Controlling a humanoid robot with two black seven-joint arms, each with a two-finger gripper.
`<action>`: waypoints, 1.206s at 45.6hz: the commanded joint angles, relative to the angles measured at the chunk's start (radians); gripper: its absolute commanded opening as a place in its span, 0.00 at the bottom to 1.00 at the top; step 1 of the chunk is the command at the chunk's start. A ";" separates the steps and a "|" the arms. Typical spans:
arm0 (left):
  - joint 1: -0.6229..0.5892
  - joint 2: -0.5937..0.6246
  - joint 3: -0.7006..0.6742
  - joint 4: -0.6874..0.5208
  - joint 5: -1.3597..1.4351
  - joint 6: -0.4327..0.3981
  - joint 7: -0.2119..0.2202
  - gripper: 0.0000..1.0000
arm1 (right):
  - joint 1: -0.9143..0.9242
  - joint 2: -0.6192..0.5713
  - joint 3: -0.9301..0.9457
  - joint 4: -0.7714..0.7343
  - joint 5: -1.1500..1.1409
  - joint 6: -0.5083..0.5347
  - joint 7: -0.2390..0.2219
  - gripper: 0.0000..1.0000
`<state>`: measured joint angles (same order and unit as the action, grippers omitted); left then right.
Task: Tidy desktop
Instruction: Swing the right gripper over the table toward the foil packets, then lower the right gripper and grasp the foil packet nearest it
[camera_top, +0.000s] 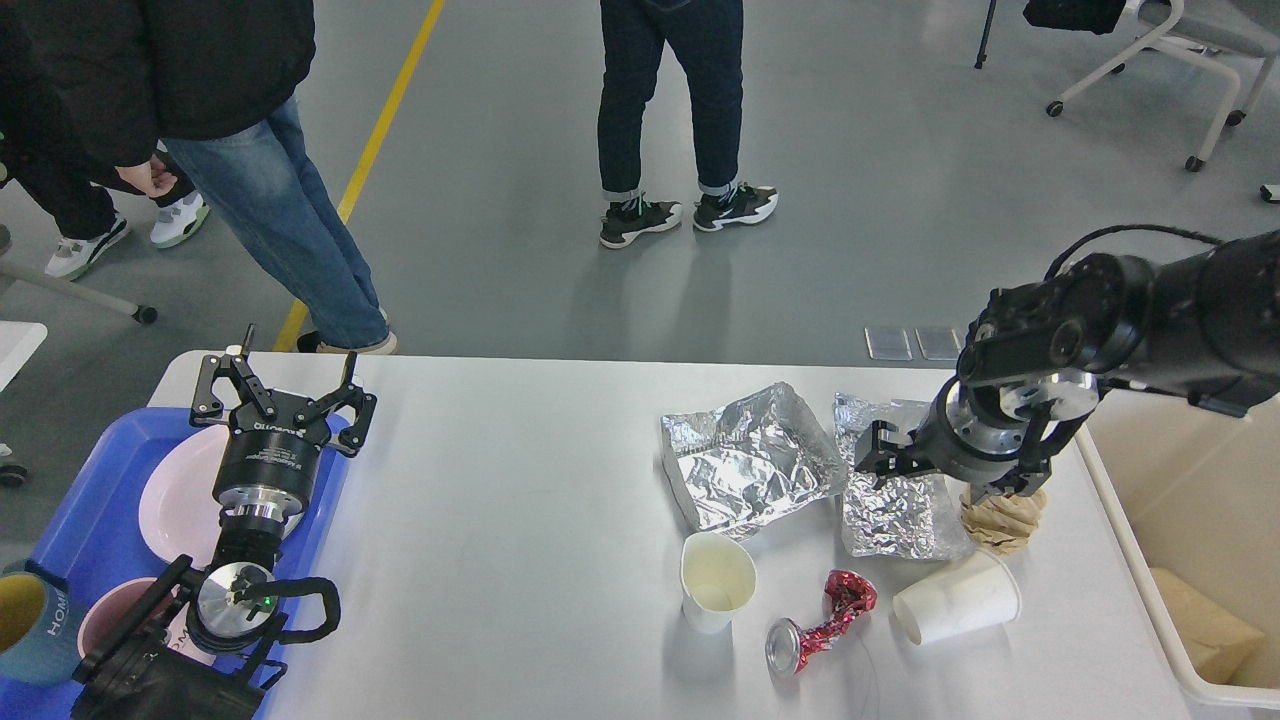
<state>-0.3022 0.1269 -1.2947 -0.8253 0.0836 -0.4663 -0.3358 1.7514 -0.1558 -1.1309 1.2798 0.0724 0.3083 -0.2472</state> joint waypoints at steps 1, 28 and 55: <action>0.000 0.000 0.000 0.000 -0.001 0.000 0.000 0.96 | -0.118 0.061 0.028 -0.094 -0.010 -0.047 0.000 0.97; 0.000 -0.001 0.000 0.000 0.001 0.000 0.000 0.96 | -0.345 0.160 0.080 -0.257 -0.203 -0.219 0.006 0.85; 0.000 -0.001 0.000 0.000 -0.001 0.000 0.000 0.96 | -0.474 0.186 0.080 -0.407 -0.240 -0.253 0.006 0.77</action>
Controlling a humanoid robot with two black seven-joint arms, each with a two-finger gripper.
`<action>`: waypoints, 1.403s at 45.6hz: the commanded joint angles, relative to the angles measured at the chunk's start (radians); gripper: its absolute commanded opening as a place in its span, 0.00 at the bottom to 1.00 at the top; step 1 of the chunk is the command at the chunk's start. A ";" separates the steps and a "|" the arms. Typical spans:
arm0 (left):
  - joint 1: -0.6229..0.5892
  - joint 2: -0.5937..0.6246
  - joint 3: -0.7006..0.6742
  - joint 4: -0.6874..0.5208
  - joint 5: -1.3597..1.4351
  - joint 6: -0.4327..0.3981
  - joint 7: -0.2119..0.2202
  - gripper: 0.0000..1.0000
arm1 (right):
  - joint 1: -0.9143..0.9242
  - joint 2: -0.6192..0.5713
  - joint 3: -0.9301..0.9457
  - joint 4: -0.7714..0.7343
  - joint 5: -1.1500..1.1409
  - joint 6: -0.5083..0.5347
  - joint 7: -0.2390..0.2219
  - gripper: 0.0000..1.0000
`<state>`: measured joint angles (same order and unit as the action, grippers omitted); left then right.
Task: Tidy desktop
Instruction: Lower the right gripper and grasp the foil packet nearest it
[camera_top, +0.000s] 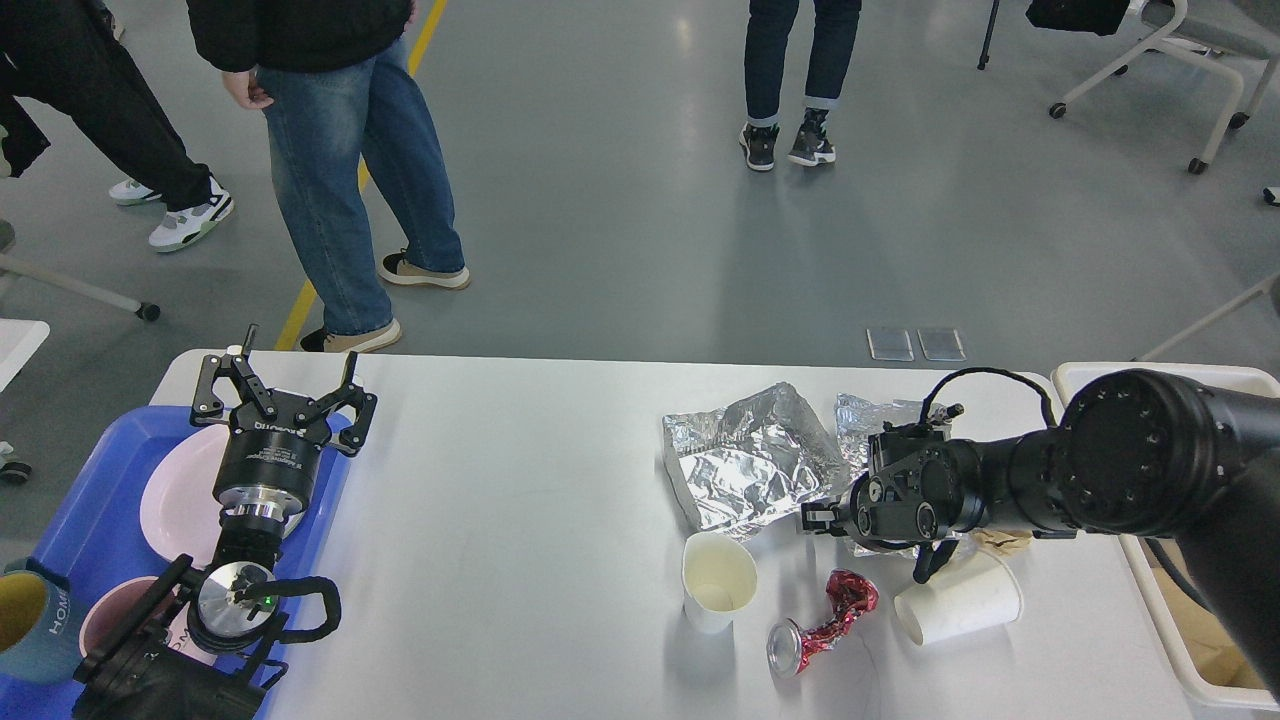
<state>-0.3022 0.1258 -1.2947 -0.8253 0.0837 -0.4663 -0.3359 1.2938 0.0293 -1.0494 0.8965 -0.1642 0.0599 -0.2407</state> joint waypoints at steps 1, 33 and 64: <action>0.000 0.000 0.000 0.000 0.001 0.000 0.000 0.96 | -0.024 0.003 -0.001 -0.030 -0.003 -0.005 0.000 0.73; 0.000 0.000 0.000 0.000 -0.001 0.000 0.000 0.96 | -0.033 0.003 0.003 -0.036 0.002 -0.005 -0.002 0.00; 0.000 0.000 0.000 0.000 -0.001 0.000 0.000 0.96 | 0.058 -0.037 0.026 0.034 0.020 0.014 -0.009 0.00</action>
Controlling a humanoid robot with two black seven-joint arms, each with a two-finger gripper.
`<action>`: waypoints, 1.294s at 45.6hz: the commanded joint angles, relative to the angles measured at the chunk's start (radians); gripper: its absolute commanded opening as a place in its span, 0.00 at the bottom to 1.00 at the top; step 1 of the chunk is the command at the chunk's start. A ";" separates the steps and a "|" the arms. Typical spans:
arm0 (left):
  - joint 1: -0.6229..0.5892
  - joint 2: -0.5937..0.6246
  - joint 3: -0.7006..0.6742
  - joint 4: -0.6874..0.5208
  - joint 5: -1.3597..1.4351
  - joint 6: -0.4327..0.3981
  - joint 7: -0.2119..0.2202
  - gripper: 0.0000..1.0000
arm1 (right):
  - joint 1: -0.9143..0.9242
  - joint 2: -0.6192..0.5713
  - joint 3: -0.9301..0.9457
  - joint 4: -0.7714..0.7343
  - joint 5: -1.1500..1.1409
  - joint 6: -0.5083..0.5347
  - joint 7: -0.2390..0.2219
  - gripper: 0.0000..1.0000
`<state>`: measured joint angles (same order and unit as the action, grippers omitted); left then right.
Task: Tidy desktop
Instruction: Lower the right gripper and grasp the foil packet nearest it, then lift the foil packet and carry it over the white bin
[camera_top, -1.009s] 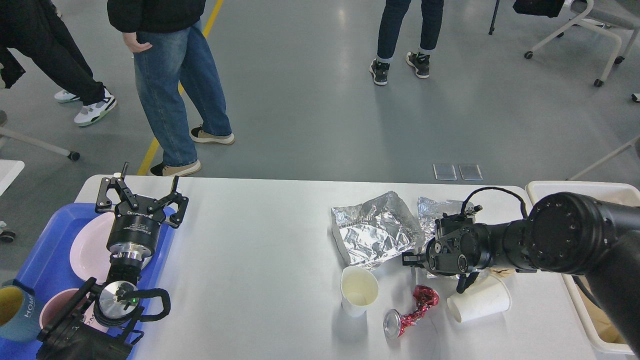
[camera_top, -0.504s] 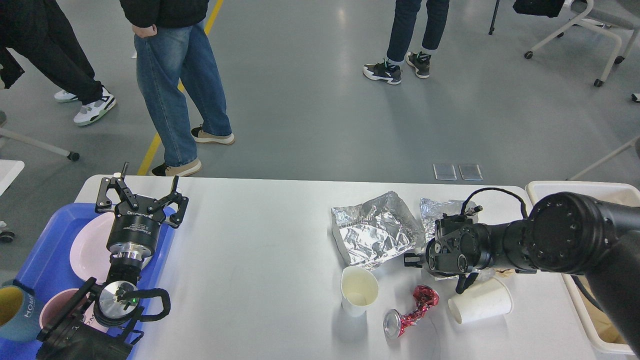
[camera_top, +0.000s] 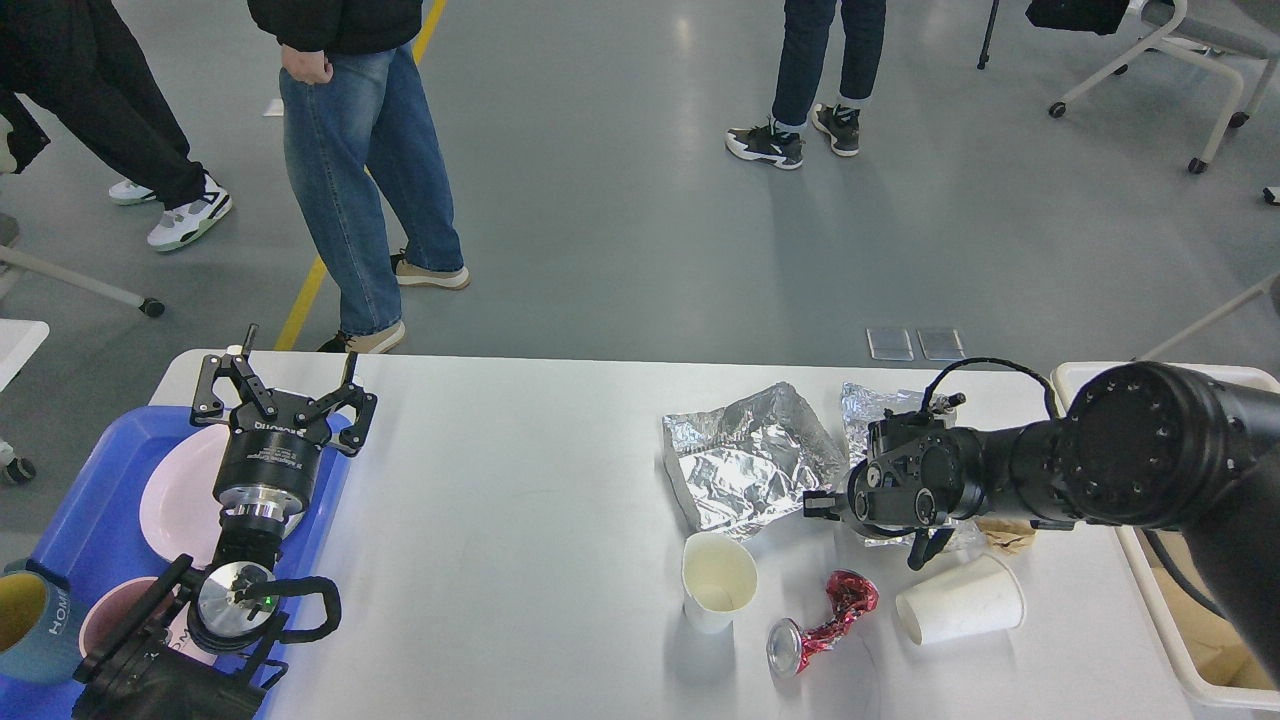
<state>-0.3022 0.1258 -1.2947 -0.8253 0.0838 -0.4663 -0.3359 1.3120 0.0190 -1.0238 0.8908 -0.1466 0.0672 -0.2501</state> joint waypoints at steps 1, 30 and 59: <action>0.000 0.000 0.000 0.000 0.001 0.000 0.000 0.96 | 0.058 -0.042 0.001 0.062 0.004 0.006 0.002 0.00; 0.000 0.000 0.000 0.000 0.001 0.000 0.000 0.96 | 0.605 -0.231 -0.022 0.396 0.062 0.364 0.002 0.00; 0.000 0.000 0.000 0.000 -0.001 0.000 0.000 0.96 | 1.218 -0.326 -0.200 0.709 0.226 0.586 -0.001 0.00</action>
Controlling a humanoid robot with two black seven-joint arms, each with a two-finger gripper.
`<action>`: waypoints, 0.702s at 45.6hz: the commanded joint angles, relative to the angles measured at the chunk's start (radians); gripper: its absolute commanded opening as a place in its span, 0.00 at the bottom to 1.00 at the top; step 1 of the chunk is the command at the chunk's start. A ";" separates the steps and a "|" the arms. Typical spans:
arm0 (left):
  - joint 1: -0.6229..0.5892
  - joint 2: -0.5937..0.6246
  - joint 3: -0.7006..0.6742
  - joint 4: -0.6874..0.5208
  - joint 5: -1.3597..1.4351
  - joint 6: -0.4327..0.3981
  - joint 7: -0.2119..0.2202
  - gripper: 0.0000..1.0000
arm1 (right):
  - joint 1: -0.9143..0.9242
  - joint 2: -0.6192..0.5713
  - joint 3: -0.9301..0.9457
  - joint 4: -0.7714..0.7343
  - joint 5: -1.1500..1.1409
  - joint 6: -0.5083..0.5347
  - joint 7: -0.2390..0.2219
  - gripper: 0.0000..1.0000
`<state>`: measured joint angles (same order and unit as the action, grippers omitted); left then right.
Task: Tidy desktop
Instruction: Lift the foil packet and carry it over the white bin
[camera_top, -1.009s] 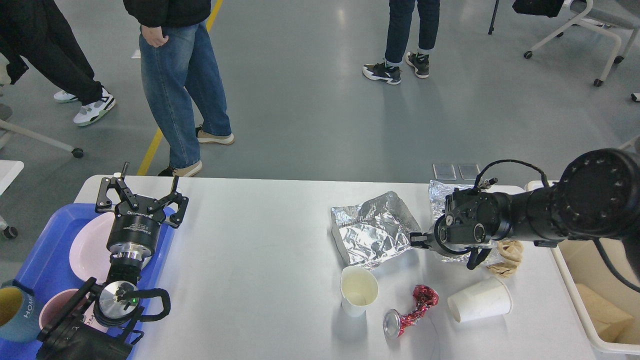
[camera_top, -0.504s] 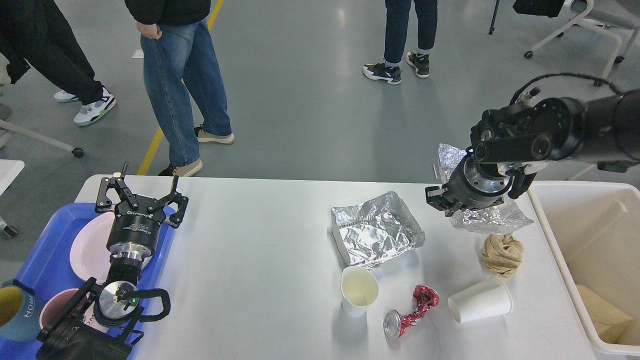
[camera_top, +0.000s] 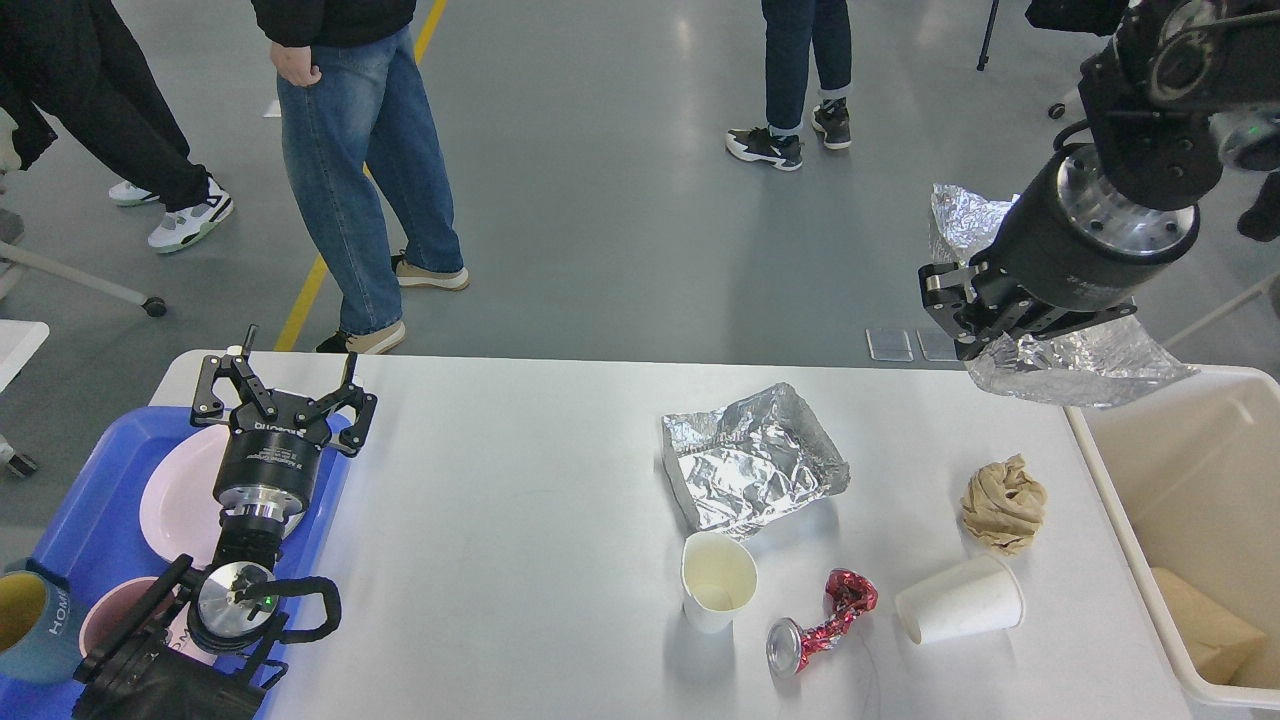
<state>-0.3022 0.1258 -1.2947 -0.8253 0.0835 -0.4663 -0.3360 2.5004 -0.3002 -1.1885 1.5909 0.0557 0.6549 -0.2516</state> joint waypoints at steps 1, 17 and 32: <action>0.000 0.000 0.000 0.000 0.001 0.000 0.000 0.96 | 0.029 -0.007 -0.043 0.009 0.026 -0.005 0.000 0.00; 0.000 0.000 0.000 0.000 -0.001 0.000 0.000 0.96 | -0.003 -0.054 -0.204 -0.066 0.030 -0.090 0.003 0.00; 0.000 0.000 0.000 0.000 0.001 0.000 -0.001 0.96 | -0.271 -0.296 -0.249 -0.419 0.018 -0.097 0.003 0.00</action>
<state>-0.3022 0.1258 -1.2947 -0.8253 0.0838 -0.4663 -0.3360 2.3384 -0.5209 -1.4379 1.3097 0.0796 0.5583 -0.2484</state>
